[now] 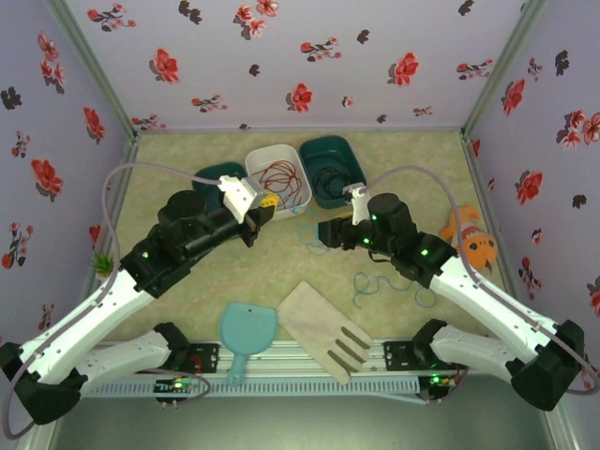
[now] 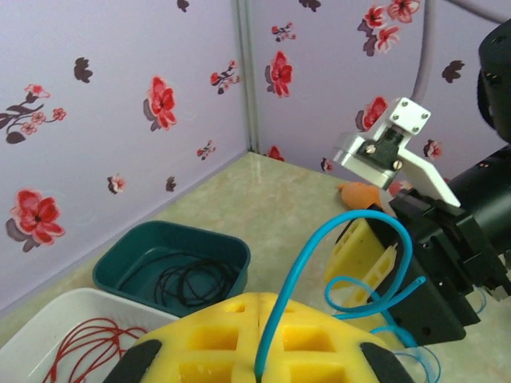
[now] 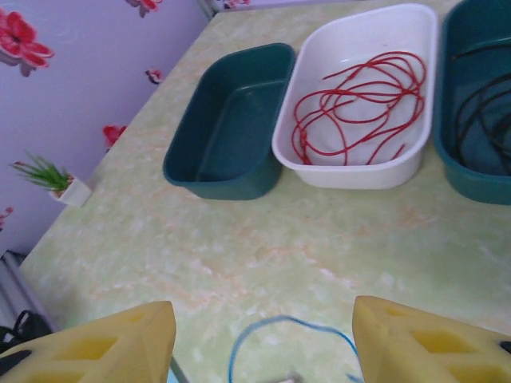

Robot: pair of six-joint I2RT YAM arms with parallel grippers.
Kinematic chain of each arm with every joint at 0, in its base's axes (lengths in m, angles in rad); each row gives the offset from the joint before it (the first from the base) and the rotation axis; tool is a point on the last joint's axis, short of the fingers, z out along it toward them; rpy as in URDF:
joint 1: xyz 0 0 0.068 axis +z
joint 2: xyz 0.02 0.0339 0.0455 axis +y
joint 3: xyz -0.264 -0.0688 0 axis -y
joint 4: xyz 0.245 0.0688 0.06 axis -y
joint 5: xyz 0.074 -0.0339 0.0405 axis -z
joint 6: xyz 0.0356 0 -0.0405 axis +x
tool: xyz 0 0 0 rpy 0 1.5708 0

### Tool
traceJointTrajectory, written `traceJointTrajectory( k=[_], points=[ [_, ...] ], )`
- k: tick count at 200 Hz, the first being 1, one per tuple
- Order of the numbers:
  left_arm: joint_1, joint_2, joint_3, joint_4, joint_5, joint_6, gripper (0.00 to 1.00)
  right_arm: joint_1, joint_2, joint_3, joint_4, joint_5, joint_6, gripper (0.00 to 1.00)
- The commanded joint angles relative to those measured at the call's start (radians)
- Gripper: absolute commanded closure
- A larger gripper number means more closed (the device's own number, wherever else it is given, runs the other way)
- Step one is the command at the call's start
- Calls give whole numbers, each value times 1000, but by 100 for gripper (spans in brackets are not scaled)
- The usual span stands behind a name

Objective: Untangle the cables

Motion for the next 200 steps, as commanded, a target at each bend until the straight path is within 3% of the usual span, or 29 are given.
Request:
traceJointTrajectory(
  k=[1, 97, 200],
  points=[
    [7, 5, 26, 60, 48, 6, 100, 9, -6, -17, 92, -90, -11, 40],
    [12, 6, 6, 87, 51, 1, 100, 13, -9, -8, 212, -194, 61, 42],
    [20, 29, 4, 104, 51, -19, 100, 31, -27, 25, 284, -210, 80, 37]
  ],
)
